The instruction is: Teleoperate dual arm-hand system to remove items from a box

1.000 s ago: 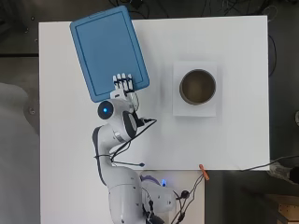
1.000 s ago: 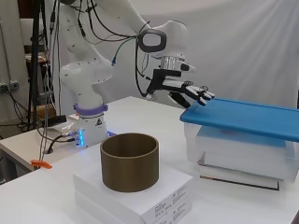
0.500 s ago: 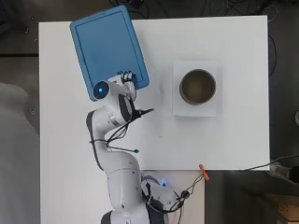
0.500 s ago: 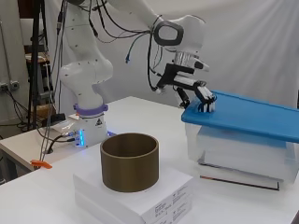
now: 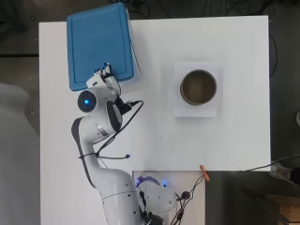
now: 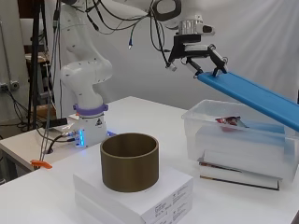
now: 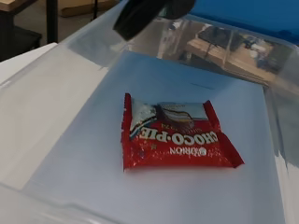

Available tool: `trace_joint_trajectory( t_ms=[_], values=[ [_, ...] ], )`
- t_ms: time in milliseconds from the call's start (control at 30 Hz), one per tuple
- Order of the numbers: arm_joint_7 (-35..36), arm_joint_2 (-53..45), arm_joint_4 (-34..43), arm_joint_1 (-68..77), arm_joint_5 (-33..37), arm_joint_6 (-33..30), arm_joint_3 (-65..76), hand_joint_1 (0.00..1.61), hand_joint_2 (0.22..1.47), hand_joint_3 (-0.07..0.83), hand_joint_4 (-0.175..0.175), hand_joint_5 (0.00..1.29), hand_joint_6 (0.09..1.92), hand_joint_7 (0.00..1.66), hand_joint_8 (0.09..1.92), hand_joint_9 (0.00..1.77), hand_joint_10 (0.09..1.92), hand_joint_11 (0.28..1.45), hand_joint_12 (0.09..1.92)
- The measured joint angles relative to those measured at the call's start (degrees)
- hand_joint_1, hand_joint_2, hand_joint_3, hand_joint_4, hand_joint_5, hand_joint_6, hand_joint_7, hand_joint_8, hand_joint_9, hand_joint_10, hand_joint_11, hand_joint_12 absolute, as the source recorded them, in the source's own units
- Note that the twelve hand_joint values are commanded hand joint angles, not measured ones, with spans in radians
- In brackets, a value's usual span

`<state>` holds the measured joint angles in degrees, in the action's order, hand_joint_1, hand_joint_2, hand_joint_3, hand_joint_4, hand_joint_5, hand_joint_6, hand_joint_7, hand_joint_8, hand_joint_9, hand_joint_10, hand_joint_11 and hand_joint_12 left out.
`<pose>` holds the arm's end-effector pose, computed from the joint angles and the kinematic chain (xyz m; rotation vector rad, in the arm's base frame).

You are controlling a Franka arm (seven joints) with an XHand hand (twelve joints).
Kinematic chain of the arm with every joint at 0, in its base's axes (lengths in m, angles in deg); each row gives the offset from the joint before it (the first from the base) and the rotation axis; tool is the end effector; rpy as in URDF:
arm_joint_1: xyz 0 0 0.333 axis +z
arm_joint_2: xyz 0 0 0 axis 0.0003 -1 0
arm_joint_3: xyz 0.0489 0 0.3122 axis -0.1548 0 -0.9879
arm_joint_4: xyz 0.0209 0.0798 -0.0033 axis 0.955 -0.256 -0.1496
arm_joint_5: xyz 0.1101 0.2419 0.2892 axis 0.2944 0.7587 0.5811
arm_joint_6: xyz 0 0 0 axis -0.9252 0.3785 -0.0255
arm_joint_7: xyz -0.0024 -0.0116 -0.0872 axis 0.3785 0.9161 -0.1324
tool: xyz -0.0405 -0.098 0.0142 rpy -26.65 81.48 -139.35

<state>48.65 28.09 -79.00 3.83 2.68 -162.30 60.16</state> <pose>0.4405 0.1491 0.4960 2.2597 1.7826 0.0579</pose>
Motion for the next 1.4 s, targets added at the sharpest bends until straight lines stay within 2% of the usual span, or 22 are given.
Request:
trace_joint_trajectory(
  t_ms=[100, 233, 300, 367, 433, 533, 667, 767, 833, 867, 933, 967, 1033, 1067, 1133, 1233, 1267, 1300, 1333, 1367, 1400],
  values=[
    [5.7, -1.2, 3.5, 0.3, -0.3, -0.7, -0.3, 1.35, 1.17, 0.0, -0.175, 0.67, 1.42, 0.85, 1.13, 0.98, 1.03, 0.74, 0.12],
    [16.4, -2.6, 7.1, 1.4, 0.2, -2.9, -1.8, 1.34, 1.19, 0.001, -0.175, 0.62, 1.47, 0.82, 1.26, 0.93, 1.05, 0.74, 0.09],
    [23.6, -2.9, 6.4, 2.2, 0.6, -3.9, -3.7, 1.34, 1.19, 0.0, -0.153, 0.61, 1.54, 0.82, 1.28, 0.95, 0.98, 0.74, 0.09],
    [30.3, -3.4, 5.9, 3.1, 1.7, -4.0, -6.5, 1.33, 1.2, 0.001, -0.145, 0.59, 1.6, 0.8, 1.31, 0.93, 0.98, 0.73, 0.09],
    [32.4, -4.4, 7.0, 3.5, 2.1, -2.6, -9.0, 1.33, 1.22, 0.001, -0.16, 0.57, 1.66, 0.79, 1.33, 0.91, 1.0, 0.72, 0.09],
    [32.3, -5.7, 6.9, 3.9, 3.4, -1.8, -9.7, 1.33, 1.24, 0.001, -0.174, 0.5, 1.75, 0.74, 1.39, 0.91, 1.01, 0.79, 0.09],
    [39.4, -1.7, 3.7, 5.8, 11.4, -6.0, -7.7, 1.33, 1.23, -0.001, -0.175, 0.47, 1.73, 0.74, 1.32, 0.95, 1.05, 0.82, 0.09],
    [48.0, 6.2, 0.3, 8.5, 21.5, -4.7, -5.5, 1.35, 1.18, -0.003, -0.175, 0.57, 1.52, 0.84, 1.13, 1.06, 0.99, 0.92, 0.11],
    [49.8, 10.5, -1.3, 10.0, 24.6, -1.2, -4.7, 1.37, 1.14, 0.002, -0.17, 0.66, 1.33, 0.92, 1.02, 1.11, 0.98, 0.79, 0.62],
    [50.2, 11.7, -1.6, 10.5, 25.1, 1.0, -4.4, 1.37, 1.13, 0.001, -0.166, 0.7, 1.26, 0.95, 0.99, 1.14, 0.96, 0.72, 0.8],
    [51.2, 13.2, -2.2, 11.4, 26.0, 4.2, -3.8, 1.37, 1.12, 0.0, -0.156, 0.72, 1.24, 0.97, 0.95, 1.16, 0.9, 0.66, 0.96],
    [51.7, 13.9, -2.7, 12.0, 26.6, 4.8, -3.3, 1.31, 1.14, 0.001, -0.129, 0.72, 1.26, 0.98, 1.01, 1.16, 0.86, 0.67, 1.09],
    [51.5, 16.7, -3.2, 13.3, 27.3, 6.3, -2.2, 1.33, 1.16, 0.004, -0.141, 0.66, 1.35, 0.91, 1.1, 1.09, 1.01, 0.67, 1.28],
    [51.3, 18.7, -3.3, 14.0, 27.8, 7.8, -1.4, 1.34, 1.17, 0.005, -0.152, 0.62, 1.44, 0.87, 1.15, 1.04, 1.07, 0.66, 1.33],
    [51.5, 23.7, -4.1, 15.5, 28.8, 12.1, 0.7, 1.33, 1.22, 0.006, -0.169, 0.55, 1.67, 0.77, 1.27, 0.95, 1.13, 0.61, 1.28],
    [49.0, 30.3, -5.3, 17.0, 28.2, 20.1, 2.8, 1.32, 1.25, 0.003, -0.169, 0.51, 1.77, 0.69, 1.36, 0.87, 1.23, 0.59, 1.24],
    [47.4, 31.5, -5.5, 17.2, 28.0, 21.9, 3.3, 1.24, 1.29, -0.001, -0.139, 0.48, 1.74, 0.71, 1.4, 0.84, 1.14, 0.58, 1.14],
    [45.6, 32.6, -6.0, 17.3, 27.7, 23.1, 4.0, 0.92, 1.27, -0.008, -0.073, 0.45, 1.27, 0.69, 1.06, 0.81, 0.86, 0.56, 0.81],
    [44.0, 33.5, -6.6, 17.3, 27.3, 23.7, 4.5, 0.62, 1.24, -0.008, -0.018, 0.48, 0.81, 0.74, 0.69, 0.83, 0.57, 0.58, 0.49],
    [42.2, 33.8, -6.9, 17.2, 26.8, 24.0, 4.6, 0.41, 1.21, -0.006, 0.018, 0.52, 0.47, 0.73, 0.39, 0.82, 0.33, 0.6, 0.27],
    [39.9, 33.8, -6.9, 17.0, 26.4, 24.0, 4.7, 0.29, 1.17, -0.005, 0.031, 0.52, 0.25, 0.69, 0.2, 0.79, 0.18, 0.62, 0.14]
  ],
)
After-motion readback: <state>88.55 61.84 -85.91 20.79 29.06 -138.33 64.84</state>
